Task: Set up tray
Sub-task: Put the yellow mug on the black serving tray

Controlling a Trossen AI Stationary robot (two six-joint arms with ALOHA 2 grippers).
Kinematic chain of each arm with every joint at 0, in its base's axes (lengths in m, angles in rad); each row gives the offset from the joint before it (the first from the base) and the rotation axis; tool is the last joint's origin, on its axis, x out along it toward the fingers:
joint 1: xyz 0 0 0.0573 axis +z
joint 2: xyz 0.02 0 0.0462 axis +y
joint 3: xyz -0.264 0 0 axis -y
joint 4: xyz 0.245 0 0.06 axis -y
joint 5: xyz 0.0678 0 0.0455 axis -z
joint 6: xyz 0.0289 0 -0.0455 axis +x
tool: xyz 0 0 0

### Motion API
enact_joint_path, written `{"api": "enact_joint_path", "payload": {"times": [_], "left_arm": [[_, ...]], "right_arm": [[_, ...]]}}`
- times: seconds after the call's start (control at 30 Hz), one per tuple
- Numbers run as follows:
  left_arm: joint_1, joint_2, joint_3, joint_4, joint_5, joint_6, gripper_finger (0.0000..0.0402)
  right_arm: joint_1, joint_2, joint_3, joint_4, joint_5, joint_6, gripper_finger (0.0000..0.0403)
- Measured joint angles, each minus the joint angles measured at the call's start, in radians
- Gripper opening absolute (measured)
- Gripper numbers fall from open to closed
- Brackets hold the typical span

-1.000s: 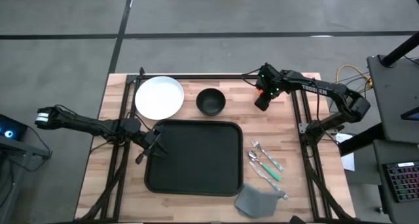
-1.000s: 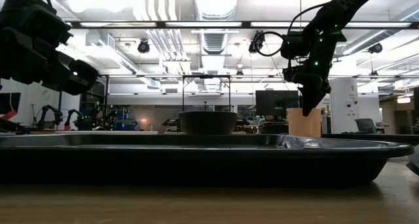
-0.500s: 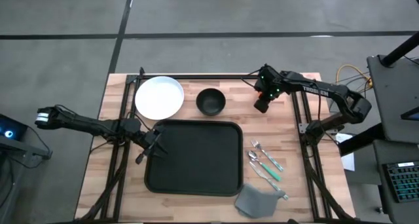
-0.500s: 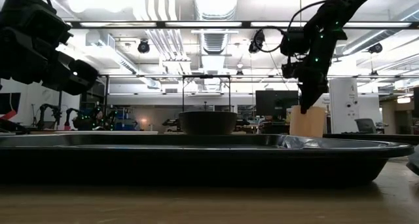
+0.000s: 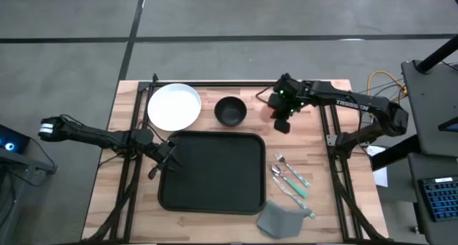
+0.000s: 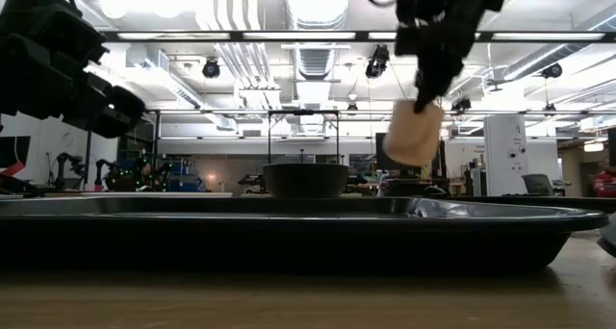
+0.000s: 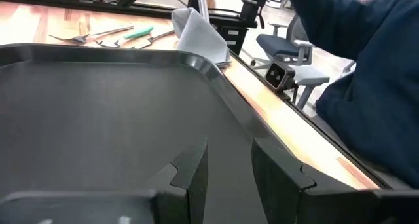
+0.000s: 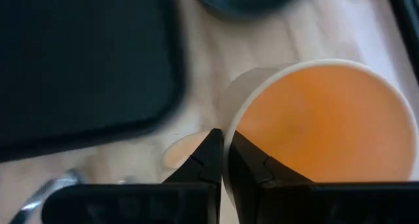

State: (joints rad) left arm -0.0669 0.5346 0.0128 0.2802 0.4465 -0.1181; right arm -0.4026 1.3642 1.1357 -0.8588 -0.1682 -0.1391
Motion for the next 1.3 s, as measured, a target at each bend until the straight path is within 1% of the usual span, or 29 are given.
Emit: {"api": "enact_joint_path", "payload": {"times": [0.17, 0.23, 0.33, 0.57, 0.77, 0.87, 0.93, 1.07, 1.2, 1.3], "left_arm": [[0.0, 0.001, 0.0, -0.005, 0.0, 0.0, 0.0099], [0.0, 0.001, -0.001, -0.012, 0.0, 0.0, 0.0099], [0.0, 0.001, -0.001, -0.011, 0.0, 0.0, 0.0099], [0.0, 0.001, -0.001, -0.008, 0.0, 0.0, 0.0099], [0.0, 0.0, -0.001, 0.024, -0.006, -0.007, 0.0099], [0.0, 0.0, -0.001, 0.07, -0.047, -0.038, 0.0099], [0.0, 0.002, -0.001, 0.112, -0.094, -0.041, 0.0099], [0.0, 0.002, 0.012, 0.215, -0.224, -0.025, 0.0099], [0.0, 0.002, 0.074, 0.238, -0.351, 0.009, 0.0099], [0.001, 0.022, 0.155, 0.194, -0.374, 0.011, 0.0099]], "right_arm": [[0.118, 0.035, 0.092, -0.003, -0.019, -0.024, 0.0009], [0.146, 0.052, 0.126, -0.004, -0.019, 0.01, 0.0008], [0.169, 0.084, 0.179, -0.002, -0.017, 0.089, 0.0009], [0.178, 0.178, 0.293, -0.011, -0.016, 0.2, 0.0008], [0.184, 0.291, 0.397, -0.095, -0.016, 0.251, 0.0008], [0.19, 0.34, 0.447, -0.144, -0.016, 0.253, 0.0008], [0.191, 0.364, 0.483, -0.165, -0.016, 0.257, 0.0008], [0.191, 0.397, 0.574, -0.19, -0.01, 0.268, 0.0008], [0.197, 0.43, 0.701, -0.232, 0.031, 0.279, 0.0008], [0.207, 0.47, 0.809, -0.28, 0.058, 0.274, 0.0008]]}}
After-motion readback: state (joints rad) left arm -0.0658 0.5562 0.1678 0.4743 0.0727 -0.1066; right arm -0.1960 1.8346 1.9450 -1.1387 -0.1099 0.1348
